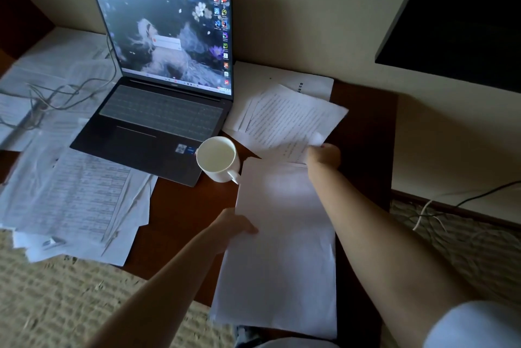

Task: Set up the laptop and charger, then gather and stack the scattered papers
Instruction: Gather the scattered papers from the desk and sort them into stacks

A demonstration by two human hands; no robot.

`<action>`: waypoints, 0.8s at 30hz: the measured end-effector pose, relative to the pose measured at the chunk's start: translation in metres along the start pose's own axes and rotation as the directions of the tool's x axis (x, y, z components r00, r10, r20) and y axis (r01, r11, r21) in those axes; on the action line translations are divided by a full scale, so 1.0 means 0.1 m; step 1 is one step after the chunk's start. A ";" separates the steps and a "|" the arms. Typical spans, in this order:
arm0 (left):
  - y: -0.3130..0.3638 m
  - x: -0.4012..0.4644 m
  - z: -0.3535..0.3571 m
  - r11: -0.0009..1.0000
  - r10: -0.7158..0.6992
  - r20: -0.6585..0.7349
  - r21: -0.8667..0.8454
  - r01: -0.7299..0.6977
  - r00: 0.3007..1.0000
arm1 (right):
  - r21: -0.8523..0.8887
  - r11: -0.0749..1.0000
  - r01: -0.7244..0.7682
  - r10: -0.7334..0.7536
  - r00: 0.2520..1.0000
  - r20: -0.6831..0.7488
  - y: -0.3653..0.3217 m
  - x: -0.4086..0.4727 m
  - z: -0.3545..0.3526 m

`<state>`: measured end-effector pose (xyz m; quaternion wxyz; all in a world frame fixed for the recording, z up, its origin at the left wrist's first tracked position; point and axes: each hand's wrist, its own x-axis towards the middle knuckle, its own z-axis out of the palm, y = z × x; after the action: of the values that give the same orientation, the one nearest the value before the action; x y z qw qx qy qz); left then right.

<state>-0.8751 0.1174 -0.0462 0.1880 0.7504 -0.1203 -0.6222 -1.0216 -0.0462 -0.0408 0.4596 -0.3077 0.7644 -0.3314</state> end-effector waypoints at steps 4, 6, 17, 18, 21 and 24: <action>0.01 -0.04 0.02 1.000 0.017 -0.009 -0.009 -0.017 1.000 | 0.087 0.970 0.228 -0.207 0.958 -0.197 -0.19 -0.11 -0.16; 0.00 -0.07 0.05 0.997 0.023 -0.002 -0.072 -0.023 1.000 | 0.197 0.958 0.206 -0.160 0.961 -0.227 -0.23 -0.18 -0.27; 0.05 -0.27 0.37 0.879 0.222 -0.030 -0.426 -0.214 0.975 | 0.347 0.915 -0.207 0.218 0.976 0.006 1.01 -1.11 -0.64; 0.03 -0.27 0.38 0.869 0.219 -0.022 -0.450 -0.206 0.975 | 0.292 0.931 -0.220 0.233 0.972 -0.012 1.12 -1.19 -0.70; -0.05 -0.30 0.37 0.842 0.221 0.031 -0.510 -0.175 0.975 | 0.183 0.946 -0.268 0.270 0.963 0.016 1.37 -1.43 -0.84; -0.13 -0.36 0.37 0.873 0.242 0.090 -0.455 -0.176 0.966 | 0.079 0.949 -0.304 0.300 0.952 0.066 1.56 -1.61 -0.88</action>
<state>-0.9194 0.1395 -0.0257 0.4111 0.6234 -0.0690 -0.6615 -1.0649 0.1909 -0.0521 0.5383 -0.1753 0.7746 -0.2821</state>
